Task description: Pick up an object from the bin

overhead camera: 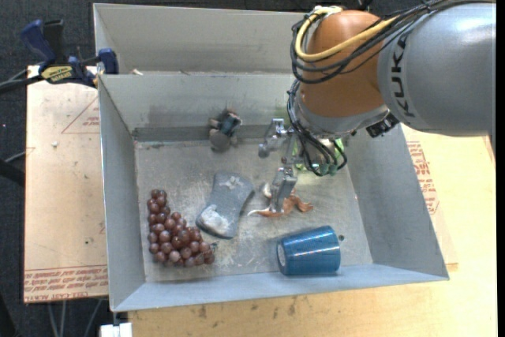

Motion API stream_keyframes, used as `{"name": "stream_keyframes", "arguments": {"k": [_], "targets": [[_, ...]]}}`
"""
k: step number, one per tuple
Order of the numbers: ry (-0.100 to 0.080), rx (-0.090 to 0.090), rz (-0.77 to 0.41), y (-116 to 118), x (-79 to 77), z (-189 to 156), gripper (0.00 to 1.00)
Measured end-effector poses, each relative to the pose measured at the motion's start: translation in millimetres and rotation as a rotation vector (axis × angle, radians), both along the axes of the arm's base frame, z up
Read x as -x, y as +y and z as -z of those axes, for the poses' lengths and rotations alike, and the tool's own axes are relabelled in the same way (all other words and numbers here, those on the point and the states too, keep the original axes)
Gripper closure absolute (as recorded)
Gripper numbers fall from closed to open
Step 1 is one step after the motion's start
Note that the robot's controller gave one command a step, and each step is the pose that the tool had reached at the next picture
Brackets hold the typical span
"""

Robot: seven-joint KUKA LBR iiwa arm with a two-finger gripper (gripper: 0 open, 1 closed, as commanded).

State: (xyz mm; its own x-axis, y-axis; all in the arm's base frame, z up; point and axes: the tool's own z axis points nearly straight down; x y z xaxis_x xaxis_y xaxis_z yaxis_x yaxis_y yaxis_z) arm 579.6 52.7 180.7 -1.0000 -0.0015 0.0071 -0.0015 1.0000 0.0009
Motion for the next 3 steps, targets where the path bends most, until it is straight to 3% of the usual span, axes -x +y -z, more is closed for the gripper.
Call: {"name": "stream_keyframes", "arguments": {"k": [1,2,3], "targets": [[-0.008,0.0,0.001,-0.2,-1.8,-4.2,0.0],[-0.015,-0.004,-0.012,-17.3,-15.0,105.3,1.0],[-0.012,-0.001,-0.012,-18.5,-13.5,107.6,0.0]]}}
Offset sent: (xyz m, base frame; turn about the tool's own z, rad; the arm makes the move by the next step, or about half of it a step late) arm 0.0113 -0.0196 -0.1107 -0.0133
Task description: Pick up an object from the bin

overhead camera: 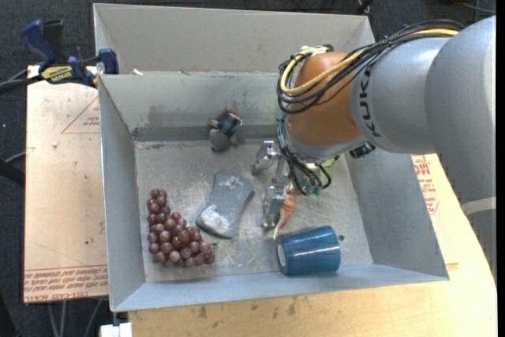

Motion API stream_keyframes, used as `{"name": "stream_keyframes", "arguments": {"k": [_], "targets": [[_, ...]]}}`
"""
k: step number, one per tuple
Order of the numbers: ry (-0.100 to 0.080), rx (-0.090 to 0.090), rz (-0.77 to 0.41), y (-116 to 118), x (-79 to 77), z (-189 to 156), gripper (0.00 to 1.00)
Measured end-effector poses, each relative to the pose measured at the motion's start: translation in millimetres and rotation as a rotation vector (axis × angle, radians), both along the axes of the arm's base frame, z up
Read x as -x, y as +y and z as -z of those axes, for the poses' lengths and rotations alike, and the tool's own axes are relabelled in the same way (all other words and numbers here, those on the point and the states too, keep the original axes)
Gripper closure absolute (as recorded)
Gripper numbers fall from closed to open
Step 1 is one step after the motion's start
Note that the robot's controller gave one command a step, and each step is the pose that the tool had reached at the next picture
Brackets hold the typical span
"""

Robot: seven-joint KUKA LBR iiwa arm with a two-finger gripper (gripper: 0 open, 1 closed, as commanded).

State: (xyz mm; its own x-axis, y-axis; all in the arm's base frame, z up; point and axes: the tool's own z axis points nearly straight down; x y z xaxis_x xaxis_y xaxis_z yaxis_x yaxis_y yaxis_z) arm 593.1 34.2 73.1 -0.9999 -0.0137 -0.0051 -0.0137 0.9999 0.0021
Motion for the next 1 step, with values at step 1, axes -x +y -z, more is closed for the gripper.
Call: {"name": "stream_keyframes", "arguments": {"k": [1], "targets": [[-0.007,-0.001,0.001,0.1,-2.1,-2.5,1.0]]}}
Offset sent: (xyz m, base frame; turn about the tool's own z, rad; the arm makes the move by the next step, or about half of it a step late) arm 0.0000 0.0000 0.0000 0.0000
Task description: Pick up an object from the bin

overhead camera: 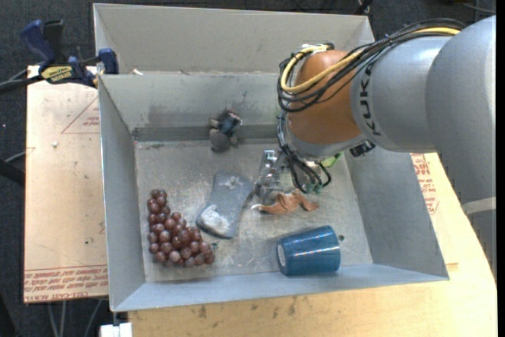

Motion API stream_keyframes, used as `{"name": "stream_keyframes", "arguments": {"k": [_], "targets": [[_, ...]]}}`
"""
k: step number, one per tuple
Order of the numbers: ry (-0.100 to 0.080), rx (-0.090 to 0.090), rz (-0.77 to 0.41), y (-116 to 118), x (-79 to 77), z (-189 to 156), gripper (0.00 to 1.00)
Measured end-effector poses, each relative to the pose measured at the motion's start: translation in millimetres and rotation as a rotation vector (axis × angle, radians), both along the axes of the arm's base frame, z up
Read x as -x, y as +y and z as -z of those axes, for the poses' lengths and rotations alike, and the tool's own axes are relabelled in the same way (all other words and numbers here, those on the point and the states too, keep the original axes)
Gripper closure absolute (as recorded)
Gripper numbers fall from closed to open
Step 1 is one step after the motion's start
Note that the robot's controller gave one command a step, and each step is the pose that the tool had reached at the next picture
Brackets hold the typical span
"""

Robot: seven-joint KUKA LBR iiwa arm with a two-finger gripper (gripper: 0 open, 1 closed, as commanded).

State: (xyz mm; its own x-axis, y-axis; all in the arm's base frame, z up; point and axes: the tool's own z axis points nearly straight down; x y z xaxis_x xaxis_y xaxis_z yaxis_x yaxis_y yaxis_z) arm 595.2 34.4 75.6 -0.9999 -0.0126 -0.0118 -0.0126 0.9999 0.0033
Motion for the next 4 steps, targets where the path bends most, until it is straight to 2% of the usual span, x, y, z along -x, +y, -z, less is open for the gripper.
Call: {"name": "stream_keyframes", "arguments": {"k": [1,2,3,4], "targets": [[0.0,0.0,0.0,0.0,0.0,0.0,1.0],[0.012,0.002,0.011,-0.1,4.0,-20.7,1.0],[0.009,0.003,-0.036,4.0,9.5,-48.2,0.0],[0.009,0.003,-0.035,3.9,9.5,-48.2,0.0]]}}
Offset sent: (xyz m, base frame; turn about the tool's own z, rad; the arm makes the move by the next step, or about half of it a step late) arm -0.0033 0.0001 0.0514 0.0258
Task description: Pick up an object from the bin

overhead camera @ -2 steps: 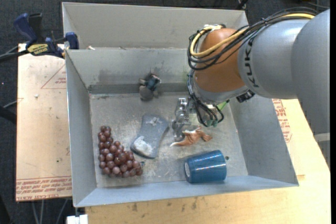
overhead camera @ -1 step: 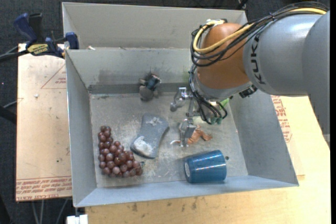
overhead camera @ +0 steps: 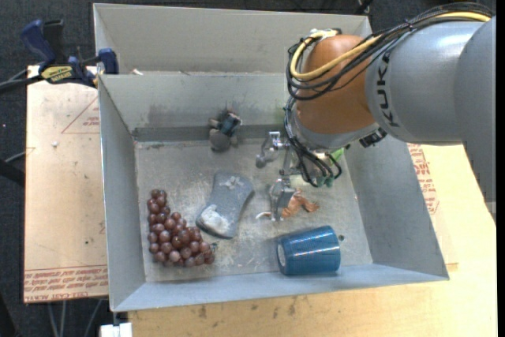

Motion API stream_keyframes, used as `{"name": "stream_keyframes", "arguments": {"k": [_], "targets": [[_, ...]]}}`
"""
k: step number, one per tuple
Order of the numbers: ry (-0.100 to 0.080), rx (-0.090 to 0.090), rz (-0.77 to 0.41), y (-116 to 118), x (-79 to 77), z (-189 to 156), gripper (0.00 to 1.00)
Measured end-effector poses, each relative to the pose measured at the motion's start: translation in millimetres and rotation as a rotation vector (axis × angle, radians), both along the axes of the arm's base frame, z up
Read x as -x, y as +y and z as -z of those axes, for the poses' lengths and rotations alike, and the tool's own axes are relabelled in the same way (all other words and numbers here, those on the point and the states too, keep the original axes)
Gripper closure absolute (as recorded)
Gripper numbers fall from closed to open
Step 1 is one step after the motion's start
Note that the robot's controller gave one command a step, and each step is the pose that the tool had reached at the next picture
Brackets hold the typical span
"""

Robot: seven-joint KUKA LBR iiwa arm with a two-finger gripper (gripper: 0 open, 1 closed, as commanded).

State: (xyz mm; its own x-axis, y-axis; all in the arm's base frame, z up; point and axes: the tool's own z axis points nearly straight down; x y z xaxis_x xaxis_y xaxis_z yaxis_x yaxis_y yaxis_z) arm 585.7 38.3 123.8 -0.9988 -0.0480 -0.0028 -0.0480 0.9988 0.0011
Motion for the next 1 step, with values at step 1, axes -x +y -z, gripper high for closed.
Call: {"name": "stream_keyframes", "arguments": {"k": [1], "targets": [[0.0,-0.001,-0.056,-17.2,-2.6,10.9,0.0]]}}
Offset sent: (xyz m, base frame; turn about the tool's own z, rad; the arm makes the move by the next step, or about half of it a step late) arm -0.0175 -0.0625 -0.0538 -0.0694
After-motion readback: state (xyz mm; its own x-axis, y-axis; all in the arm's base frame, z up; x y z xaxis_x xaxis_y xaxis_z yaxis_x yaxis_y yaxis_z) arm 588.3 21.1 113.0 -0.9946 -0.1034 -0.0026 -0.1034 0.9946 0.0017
